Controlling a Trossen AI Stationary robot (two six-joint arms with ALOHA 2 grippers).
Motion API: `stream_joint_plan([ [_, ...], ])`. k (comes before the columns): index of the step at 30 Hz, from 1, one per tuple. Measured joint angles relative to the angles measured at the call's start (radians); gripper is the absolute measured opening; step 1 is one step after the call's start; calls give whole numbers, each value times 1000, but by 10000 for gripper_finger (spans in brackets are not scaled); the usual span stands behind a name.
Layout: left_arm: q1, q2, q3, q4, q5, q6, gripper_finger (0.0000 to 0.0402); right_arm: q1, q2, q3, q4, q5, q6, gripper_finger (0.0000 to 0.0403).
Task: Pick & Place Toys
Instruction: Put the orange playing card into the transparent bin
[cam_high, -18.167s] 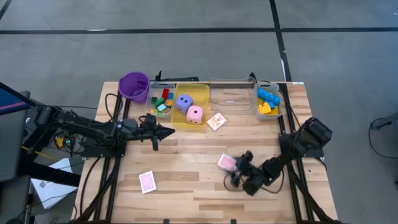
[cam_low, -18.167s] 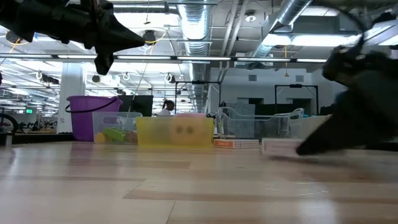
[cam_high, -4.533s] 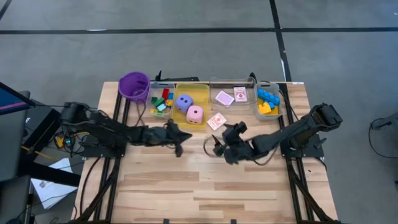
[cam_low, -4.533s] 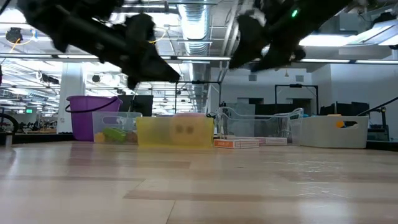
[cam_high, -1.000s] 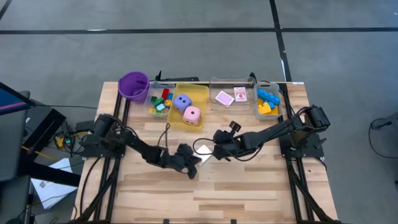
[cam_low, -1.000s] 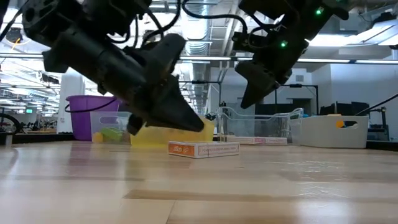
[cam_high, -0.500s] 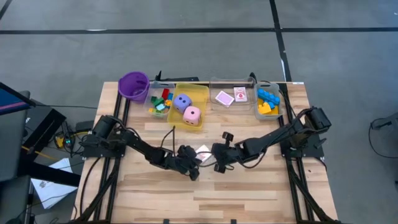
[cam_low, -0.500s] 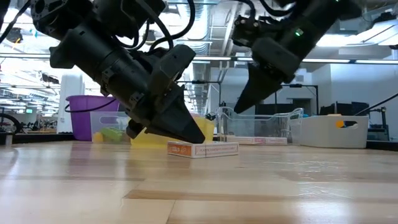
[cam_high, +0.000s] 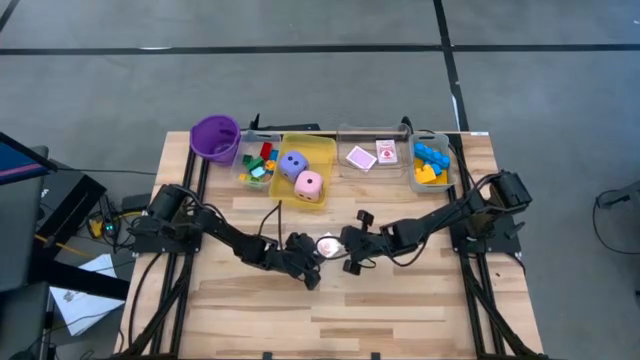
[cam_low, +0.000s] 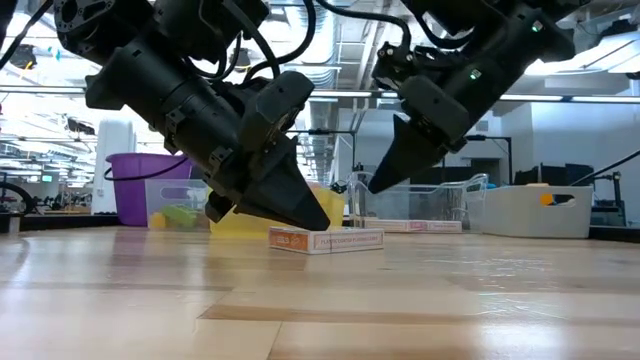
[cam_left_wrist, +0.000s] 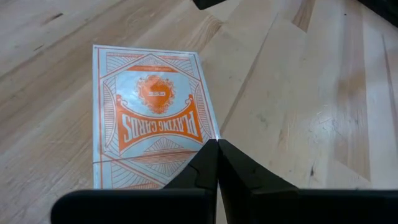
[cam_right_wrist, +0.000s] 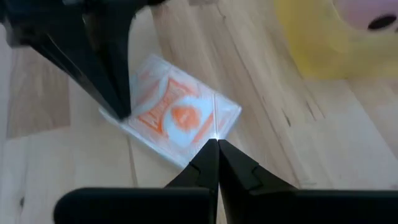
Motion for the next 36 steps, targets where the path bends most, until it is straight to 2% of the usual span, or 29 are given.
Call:
stream_joint_plan([
  [8,0,-3,-2,5,0,-2,0,-6,0,0,20,-10,-17,0],
  [13,0,-38,-6,-18,10,8,0,-29,0,0,21,-97,-17,0],
  [17,0,-68,-7,-43,14,26,0,-46,0,0,33,-101,-17,0],
  [23,-1,-64,-5,-43,10,26,0,-57,0,0,53,-182,-19,0],
  [30,-1,-64,-5,-40,4,25,0,-54,2,0,55,-208,-30,0],
  [36,0,-64,-5,-35,3,24,0,-72,108,3,144,-230,-36,0],
])
